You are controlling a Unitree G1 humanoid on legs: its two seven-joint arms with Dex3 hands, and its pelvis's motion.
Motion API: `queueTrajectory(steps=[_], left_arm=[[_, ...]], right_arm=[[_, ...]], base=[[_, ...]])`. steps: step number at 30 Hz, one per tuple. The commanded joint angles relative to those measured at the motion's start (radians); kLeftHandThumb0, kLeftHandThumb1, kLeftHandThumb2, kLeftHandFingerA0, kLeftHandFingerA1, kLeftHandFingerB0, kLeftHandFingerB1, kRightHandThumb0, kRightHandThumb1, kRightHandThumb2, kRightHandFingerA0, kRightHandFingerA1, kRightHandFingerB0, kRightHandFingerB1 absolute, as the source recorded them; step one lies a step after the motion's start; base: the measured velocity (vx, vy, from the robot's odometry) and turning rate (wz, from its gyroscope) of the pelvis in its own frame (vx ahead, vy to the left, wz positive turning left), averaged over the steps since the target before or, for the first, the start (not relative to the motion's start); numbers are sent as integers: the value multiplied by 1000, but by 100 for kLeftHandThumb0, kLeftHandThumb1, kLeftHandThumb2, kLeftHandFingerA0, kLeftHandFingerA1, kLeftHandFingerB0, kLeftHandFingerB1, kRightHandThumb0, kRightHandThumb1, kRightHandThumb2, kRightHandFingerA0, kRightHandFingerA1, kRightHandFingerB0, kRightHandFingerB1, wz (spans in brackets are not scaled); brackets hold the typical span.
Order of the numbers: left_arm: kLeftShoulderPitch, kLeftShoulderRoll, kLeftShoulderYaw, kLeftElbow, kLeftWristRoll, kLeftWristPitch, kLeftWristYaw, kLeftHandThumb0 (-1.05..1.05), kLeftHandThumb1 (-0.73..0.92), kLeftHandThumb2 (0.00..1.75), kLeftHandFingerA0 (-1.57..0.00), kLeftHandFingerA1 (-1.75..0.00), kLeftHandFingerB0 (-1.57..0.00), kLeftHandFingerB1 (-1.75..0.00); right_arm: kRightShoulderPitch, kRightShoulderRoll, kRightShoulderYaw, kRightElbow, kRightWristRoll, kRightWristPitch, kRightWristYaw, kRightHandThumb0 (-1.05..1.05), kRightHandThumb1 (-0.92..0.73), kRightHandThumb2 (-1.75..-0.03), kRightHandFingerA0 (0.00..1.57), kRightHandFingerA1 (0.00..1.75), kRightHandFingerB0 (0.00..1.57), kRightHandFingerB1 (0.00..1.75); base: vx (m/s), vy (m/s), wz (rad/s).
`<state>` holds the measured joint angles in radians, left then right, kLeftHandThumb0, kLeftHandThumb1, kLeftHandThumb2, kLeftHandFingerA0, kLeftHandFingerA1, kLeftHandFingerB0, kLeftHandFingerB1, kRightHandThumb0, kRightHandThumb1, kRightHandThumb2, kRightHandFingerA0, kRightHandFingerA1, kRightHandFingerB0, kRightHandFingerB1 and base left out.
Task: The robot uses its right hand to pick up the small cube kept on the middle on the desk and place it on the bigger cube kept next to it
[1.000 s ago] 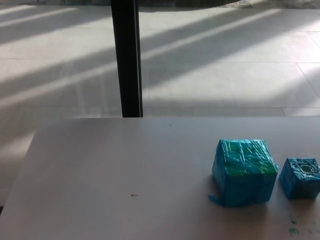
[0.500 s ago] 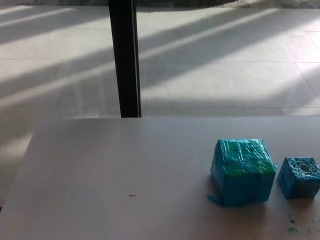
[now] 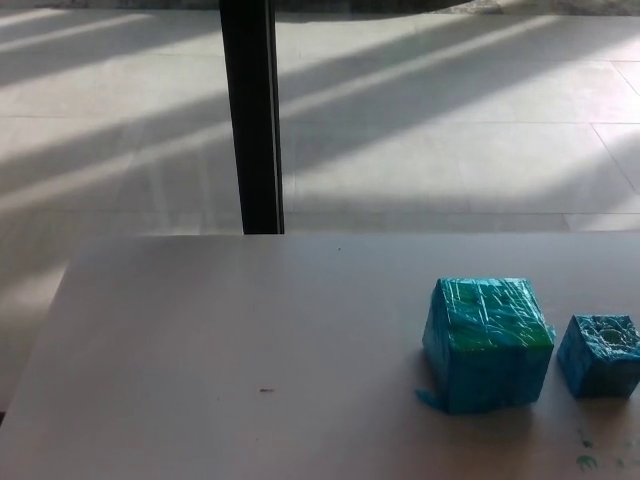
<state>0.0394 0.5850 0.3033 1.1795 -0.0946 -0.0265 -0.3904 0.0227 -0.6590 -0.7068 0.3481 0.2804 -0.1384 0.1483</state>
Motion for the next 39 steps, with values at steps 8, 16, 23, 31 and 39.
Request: queueTrajectory(steps=[8, 16, 23, 31, 39], left_arm=[[-11, 26, -8, -3, 5, -7, 3, -69, 68, 61, -45, -60, -50, -44], [-8, 25, 8, -13, -15, 6, -10, -70, 66, 60, -42, -60, -53, -45], [-22, 32, -21, 0, 8, 3, 6, -69, 69, 61, -43, -59, -51, -45], [-33, 32, -15, 11, -3, 10, 10, -68, 65, 60, -43, -59, -55, -46], [-30, 30, -7, 17, -10, 0, 2, -70, 65, 60, -43, -59, -60, -50]], right_arm=[[-200, 13, 381, -236, -127, 156, 39, -67, -70, -60, 29, 45, 19, 28], [-245, 37, 514, -210, -148, 164, 93, -68, -55, -88, 28, 55, 16, 42], [-313, 31, 593, -131, -205, 172, 111, -64, -69, -61, 37, 46, 26, 29], [-434, 21, 718, -2, -331, 177, 110, -70, -56, -89, 28, 53, 19, 43], [-581, 34, 826, 119, -438, 170, 89, -69, -68, -61, 23, 41, 24, 28]], base=[[0, 0, 0], [0, 0, 0], [0, 0, 0], [0, 0, 0], [0, 0, 0]])
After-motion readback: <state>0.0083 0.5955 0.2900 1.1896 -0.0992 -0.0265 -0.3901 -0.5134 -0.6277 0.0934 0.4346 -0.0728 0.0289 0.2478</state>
